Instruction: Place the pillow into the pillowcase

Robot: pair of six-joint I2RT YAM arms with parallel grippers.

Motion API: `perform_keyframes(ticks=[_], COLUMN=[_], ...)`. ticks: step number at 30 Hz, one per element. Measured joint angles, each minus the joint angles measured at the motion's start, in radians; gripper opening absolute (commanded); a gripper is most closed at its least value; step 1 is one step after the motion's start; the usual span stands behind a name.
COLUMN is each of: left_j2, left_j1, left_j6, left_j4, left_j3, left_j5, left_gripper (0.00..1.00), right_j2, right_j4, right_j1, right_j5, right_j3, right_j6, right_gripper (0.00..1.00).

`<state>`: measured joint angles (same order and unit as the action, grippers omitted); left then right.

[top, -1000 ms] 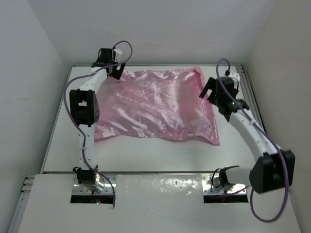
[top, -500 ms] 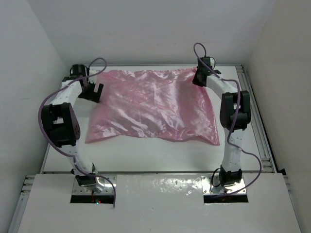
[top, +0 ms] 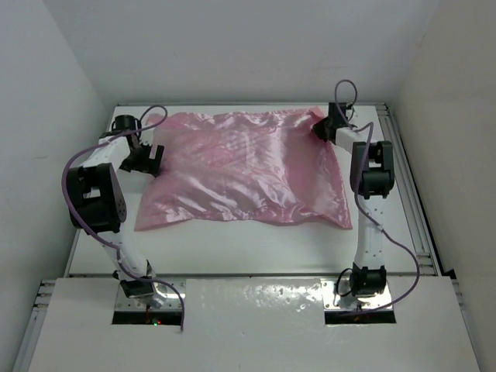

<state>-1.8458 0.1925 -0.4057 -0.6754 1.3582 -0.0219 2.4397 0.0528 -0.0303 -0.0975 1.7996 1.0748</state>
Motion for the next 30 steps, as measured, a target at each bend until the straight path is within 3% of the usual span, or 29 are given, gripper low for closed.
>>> perform_keyframes(ticks=[5, 16, 19, 24, 30], left_j2=[-0.013, -0.085, -0.09, -0.09, -0.036], left_j1=[0.003, 0.023, 0.026, 0.038, 0.051], left_j6=[-0.002, 0.0, 0.004, 0.011, 0.016], left_j4=[0.021, 0.011, -0.029, -0.093, -0.095], left_j3=[-0.012, 0.029, 0.063, 0.145, 0.159], left_j5=[0.013, 0.011, 0.006, -0.033, -0.072], left_gripper=[0.99, 1.0, 1.0, 1.0, 1.0], right_j2=[0.065, 0.109, 0.104, 0.002, -0.431], right_j4=[-0.116, -0.237, -0.246, -0.193, -0.194], right_j1=[0.068, 0.129, 0.133, 0.132, 0.089], right_j5=[-0.002, -0.129, -0.129, -0.09, -0.059], right_j3=[0.028, 0.12, 0.098, -0.053, -0.507], right_j6=[0.105, 0.103, 0.063, -0.094, -0.297], right_gripper=[0.0, 0.0, 0.04, 0.09, 0.1])
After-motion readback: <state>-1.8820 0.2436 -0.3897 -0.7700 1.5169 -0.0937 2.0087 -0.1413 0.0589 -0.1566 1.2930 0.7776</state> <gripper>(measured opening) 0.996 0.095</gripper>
